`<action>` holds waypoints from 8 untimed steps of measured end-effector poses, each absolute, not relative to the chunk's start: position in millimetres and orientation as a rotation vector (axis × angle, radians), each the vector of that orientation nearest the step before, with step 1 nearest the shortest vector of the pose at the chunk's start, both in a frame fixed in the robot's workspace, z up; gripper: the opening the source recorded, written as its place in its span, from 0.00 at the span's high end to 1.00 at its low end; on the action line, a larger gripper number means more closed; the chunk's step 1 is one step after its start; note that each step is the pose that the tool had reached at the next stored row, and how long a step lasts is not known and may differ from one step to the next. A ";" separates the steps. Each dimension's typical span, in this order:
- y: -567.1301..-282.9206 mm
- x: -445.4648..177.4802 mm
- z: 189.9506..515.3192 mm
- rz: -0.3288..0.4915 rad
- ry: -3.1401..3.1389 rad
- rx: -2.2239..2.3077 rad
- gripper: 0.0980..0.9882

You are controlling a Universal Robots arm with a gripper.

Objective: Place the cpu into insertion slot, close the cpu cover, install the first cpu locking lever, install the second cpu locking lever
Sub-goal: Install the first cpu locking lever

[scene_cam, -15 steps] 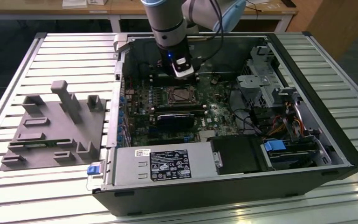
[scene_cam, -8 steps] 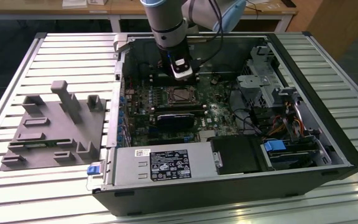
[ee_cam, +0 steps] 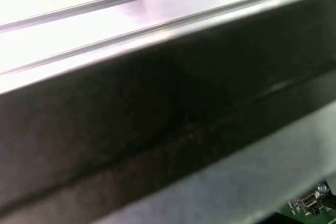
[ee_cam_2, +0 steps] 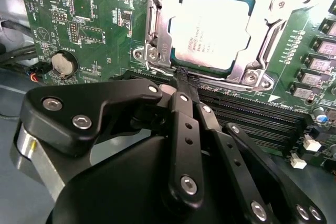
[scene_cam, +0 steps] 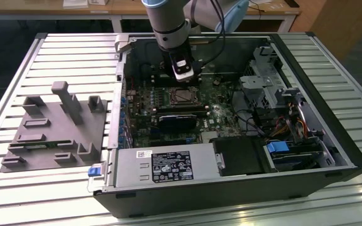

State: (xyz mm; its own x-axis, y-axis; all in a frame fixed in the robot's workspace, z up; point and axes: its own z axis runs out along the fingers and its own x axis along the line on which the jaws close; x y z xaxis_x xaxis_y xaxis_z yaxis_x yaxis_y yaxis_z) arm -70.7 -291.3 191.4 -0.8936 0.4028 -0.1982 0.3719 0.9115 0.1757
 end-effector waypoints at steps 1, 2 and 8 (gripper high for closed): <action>-291.3 -70.6 191.3 0.199 2.844 0.584 1.00; -291.3 -70.7 191.2 0.205 2.844 0.584 1.00; -291.2 -70.6 191.3 0.213 2.845 0.583 1.00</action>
